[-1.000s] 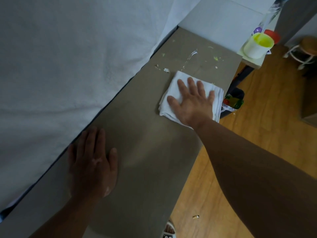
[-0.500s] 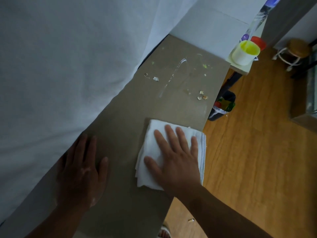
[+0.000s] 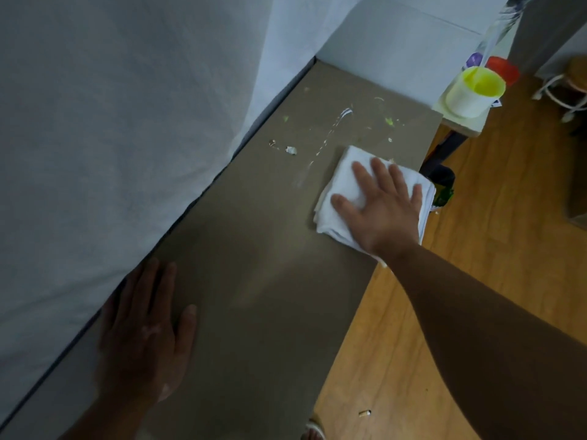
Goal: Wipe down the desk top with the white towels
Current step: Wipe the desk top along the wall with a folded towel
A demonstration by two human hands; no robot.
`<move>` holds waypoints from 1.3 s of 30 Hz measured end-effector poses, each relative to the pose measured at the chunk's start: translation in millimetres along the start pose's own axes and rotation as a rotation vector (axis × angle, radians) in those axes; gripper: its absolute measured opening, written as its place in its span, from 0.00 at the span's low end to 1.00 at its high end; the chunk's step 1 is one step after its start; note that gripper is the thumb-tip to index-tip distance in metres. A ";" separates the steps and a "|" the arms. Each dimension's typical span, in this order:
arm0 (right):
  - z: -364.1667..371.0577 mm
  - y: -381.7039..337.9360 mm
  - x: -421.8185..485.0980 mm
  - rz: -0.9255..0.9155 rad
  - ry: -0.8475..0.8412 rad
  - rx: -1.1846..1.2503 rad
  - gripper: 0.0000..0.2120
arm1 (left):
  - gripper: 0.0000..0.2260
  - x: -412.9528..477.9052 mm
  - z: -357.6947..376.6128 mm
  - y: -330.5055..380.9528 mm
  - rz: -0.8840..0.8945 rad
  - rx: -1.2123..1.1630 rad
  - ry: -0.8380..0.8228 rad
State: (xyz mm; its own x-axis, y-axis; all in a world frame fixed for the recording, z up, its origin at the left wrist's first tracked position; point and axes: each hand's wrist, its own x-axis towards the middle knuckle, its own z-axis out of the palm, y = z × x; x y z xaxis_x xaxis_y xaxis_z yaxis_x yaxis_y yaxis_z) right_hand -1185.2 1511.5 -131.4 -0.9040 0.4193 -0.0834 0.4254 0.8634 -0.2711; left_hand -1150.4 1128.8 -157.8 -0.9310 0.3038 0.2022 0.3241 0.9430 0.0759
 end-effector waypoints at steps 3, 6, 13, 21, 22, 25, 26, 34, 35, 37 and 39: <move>1.2 -1.3 -0.1 -0.001 0.021 0.000 0.37 | 0.32 0.4 -0.9 0.1 -0.009 0.005 -0.041; 2.8 -4.2 -2.4 0.025 0.004 -0.027 0.37 | 0.32 2.2 -2.3 1.1 0.002 0.005 -0.035; 16.8 -44.5 -75.9 0.094 -0.049 -0.050 0.37 | 0.30 0.6 -1.3 2.6 0.013 0.017 -0.008; 43.4 -112.7 -161.4 -0.319 -0.074 -0.210 0.38 | 0.25 -1.0 -3.4 6.7 0.094 -0.087 0.063; 41.5 -111.4 -157.1 -0.347 -0.083 -0.189 0.38 | 0.25 -1.2 -2.5 6.2 0.100 -0.093 0.068; 38.2 -106.0 -145.6 -0.361 -0.114 -0.132 0.40 | 0.27 3.0 0.1 6.3 0.111 -0.099 0.032; 38.1 -106.3 -141.7 -0.353 -0.117 -0.120 0.40 | 0.28 5.7 1.5 7.3 0.108 -0.095 0.016; 29.3 -100.3 -54.5 -0.370 -0.128 -0.076 0.40 | 0.28 49.6 9.7 38.4 0.017 -0.070 0.010; 28.1 -97.6 -40.5 -0.377 -0.119 -0.077 0.40 | 0.28 58.0 9.8 44.4 0.018 -0.069 0.016; 25.5 -92.1 -10.7 -0.373 -0.099 -0.073 0.41 | 0.27 74.4 11.8 56.1 0.005 -0.056 0.031; 22.2 -87.3 17.3 -0.344 -0.078 -0.065 0.42 | 0.28 84.1 14.0 65.9 -0.037 -0.048 0.023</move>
State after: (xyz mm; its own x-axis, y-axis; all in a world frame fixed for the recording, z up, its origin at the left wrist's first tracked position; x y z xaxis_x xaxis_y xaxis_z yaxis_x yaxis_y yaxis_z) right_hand -1238.9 1437.2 -130.5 -0.9942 0.0802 -0.0711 0.0948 0.9674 -0.2349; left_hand -1209.7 1218.4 -149.5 -0.9385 0.2655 0.2208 0.2982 0.9456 0.1304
